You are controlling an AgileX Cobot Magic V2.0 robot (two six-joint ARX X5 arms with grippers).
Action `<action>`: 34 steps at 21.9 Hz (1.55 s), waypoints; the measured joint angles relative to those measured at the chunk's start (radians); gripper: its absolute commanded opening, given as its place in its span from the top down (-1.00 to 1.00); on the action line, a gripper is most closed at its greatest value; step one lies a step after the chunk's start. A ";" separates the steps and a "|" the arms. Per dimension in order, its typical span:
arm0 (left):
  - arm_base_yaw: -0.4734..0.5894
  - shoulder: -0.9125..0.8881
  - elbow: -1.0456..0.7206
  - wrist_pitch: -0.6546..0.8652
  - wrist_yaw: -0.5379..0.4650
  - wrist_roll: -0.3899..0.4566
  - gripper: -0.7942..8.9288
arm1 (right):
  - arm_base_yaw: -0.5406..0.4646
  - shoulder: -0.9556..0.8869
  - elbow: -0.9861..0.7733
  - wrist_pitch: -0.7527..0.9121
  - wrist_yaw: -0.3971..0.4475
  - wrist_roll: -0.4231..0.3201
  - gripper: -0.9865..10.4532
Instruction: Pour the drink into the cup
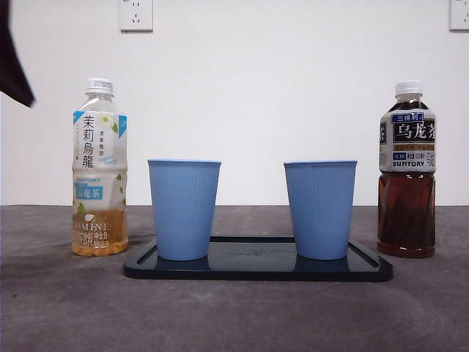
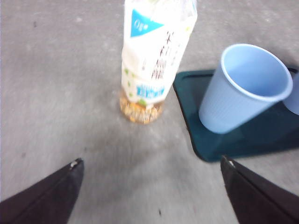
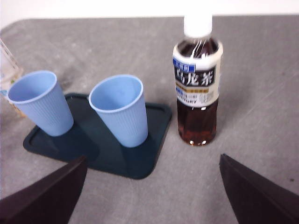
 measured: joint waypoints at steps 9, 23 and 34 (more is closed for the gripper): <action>0.000 -0.187 0.000 -0.097 0.000 -0.006 0.82 | 0.000 0.160 0.000 0.001 -0.119 0.005 0.81; 0.000 -0.187 0.000 -0.100 0.000 -0.006 0.82 | 0.000 0.193 0.000 0.022 -0.130 0.027 0.81; 0.294 -0.422 -0.229 0.386 -0.004 0.315 0.82 | 0.000 0.193 0.000 0.022 -0.130 0.027 0.81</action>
